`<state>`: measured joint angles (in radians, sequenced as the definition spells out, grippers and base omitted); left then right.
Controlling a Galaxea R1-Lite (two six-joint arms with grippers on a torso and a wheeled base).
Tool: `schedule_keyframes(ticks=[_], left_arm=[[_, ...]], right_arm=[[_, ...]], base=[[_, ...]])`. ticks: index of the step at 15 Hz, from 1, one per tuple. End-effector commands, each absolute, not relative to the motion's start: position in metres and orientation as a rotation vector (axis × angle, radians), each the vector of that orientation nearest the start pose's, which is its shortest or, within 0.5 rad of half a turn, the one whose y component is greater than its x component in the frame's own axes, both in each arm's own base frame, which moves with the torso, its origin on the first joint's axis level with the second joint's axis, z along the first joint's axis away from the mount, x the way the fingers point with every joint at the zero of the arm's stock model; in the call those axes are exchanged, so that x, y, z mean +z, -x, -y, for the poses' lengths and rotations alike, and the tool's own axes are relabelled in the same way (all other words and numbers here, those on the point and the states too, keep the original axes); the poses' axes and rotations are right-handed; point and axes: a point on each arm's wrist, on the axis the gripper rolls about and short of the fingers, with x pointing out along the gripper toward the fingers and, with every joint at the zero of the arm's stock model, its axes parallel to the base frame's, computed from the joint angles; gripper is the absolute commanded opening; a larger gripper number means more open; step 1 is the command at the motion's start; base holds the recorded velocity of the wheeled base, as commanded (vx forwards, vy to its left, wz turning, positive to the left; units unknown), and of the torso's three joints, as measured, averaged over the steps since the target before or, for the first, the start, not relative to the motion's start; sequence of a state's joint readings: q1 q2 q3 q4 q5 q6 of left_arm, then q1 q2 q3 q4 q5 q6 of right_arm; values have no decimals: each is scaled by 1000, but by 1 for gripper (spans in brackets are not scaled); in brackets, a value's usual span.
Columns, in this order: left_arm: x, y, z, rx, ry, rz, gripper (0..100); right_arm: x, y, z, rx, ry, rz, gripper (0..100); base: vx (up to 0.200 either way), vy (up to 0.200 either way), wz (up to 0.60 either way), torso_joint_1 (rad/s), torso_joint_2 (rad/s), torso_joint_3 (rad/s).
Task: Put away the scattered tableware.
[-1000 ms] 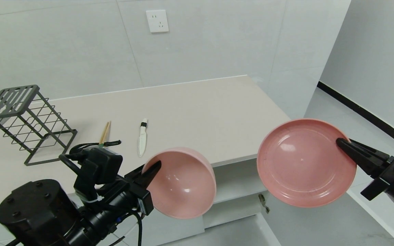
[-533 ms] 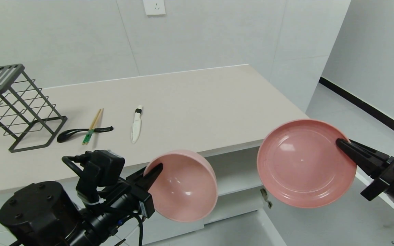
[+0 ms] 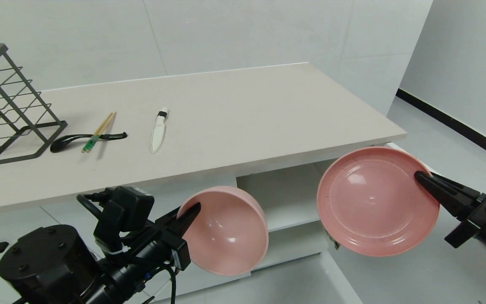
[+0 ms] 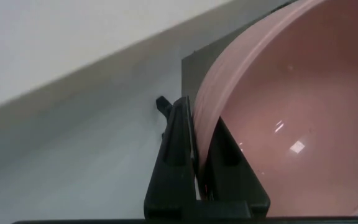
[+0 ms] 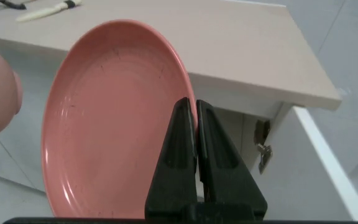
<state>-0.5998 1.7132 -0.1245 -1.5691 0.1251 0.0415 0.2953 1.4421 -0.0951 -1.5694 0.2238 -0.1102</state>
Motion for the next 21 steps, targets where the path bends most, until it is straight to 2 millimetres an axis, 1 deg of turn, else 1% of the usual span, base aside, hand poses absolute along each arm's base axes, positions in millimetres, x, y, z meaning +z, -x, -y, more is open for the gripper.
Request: schedule_keyframes(ticks=[1, 8, 10, 14, 16, 17, 19, 21], left_arm=[[118, -181, 120, -474, -48, -10, 0], [117, -178, 122, -487, -51, -17, 0], [115, -173, 128, -524, -56, -27, 0], [108, -169, 141, -582, -70, -52, 0], [107, -166, 147, -612, -74, -58, 0], [106, -165, 148, -619, -76, -60, 0], [108, -163, 151, -636, -75, -50, 0], [107, -160, 154, -655, -78, -50, 0]], right_arm=[[166, -164, -55, 505, 99, 253, 0], [162, -165, -56, 510, 100, 230, 0], [160, -165, -56, 510, 100, 219, 0], [142, -171, -64, 546, 103, 122, 0], [133, -181, -74, 582, 114, 82, 0], [133, -186, -76, 585, 117, 82, 0], [132, -202, -81, 578, 116, 81, 0], [130, -213, -85, 576, 115, 79, 0]], base=[[0, 0, 0, -251, 486, 227], [0, 0, 0, -250, 450, 185], [0, 0, 0, -266, 322, 117], [0, 0, 0, -253, 309, 122], [0, 0, 0, -98, 269, 88], [0, 0, 0, -36, 271, 41], [0, 0, 0, -7, 171, 27], [0, 0, 0, -1, 35, 18]])
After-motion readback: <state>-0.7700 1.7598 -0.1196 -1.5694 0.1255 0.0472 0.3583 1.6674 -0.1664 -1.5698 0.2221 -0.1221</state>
